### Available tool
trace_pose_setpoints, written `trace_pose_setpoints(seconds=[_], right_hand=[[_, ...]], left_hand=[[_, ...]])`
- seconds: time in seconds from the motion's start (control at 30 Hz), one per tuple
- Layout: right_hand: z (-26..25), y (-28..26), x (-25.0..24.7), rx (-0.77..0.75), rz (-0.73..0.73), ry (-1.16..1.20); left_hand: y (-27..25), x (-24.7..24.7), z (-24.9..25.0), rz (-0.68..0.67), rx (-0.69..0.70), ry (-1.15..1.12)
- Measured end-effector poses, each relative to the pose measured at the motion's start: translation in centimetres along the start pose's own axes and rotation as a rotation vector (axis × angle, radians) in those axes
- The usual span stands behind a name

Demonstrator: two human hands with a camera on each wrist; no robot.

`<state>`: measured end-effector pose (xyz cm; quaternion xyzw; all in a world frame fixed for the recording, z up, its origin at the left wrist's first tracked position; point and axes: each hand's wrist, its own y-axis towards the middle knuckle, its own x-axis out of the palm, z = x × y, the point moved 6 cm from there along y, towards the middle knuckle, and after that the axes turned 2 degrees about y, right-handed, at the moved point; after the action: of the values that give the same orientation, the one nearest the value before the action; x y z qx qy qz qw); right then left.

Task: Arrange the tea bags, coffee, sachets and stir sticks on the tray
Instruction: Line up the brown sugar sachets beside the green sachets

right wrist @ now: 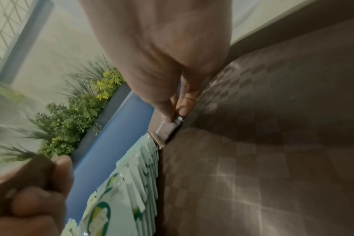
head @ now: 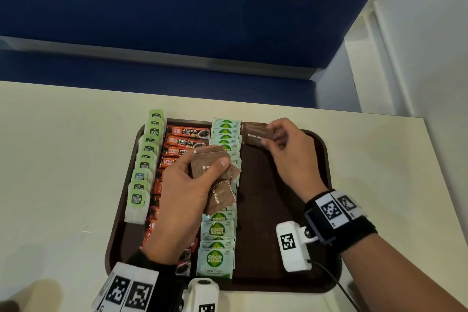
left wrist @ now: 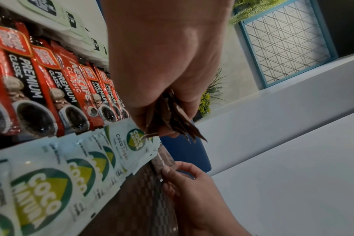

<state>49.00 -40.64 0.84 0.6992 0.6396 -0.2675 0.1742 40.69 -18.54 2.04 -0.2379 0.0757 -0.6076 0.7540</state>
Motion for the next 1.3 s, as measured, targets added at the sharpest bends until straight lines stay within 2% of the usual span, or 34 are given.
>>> trace_pose_setpoints(seconds=[0.23, 0.83, 1.03, 1.1, 1.2, 1.3], right_hand=[[0.5, 0.3, 0.6, -0.014, 0.086, 0.069], [0.9, 0.2, 0.6, 0.037, 0.088, 0.006], [-0.4, -1.9, -0.6, 0.044, 0.162, 0.099], [-1.8, -3.5, -0.3, 0.056, 0.04, 0.239], [-3.8, -5.8, 1.5, 0.132, -0.293, 0.411], [-4.6, -6.6, 2.1, 0.158, -0.389, 0.461]], left_hand=[[0.0, -0.4, 0.3, 0.005, 0.0, -0.008], [0.0, -0.4, 0.5, 0.015, -0.021, -0.061], [-0.1, 0.1, 0.7, 0.006, -0.013, -0.072], [0.0, 0.2, 0.7, 0.01, 0.01, -0.031], [0.1, 0.6, 0.9, -0.014, 0.045, 0.05], [0.0, 1.1, 1.2, -0.028, 0.075, 0.1]])
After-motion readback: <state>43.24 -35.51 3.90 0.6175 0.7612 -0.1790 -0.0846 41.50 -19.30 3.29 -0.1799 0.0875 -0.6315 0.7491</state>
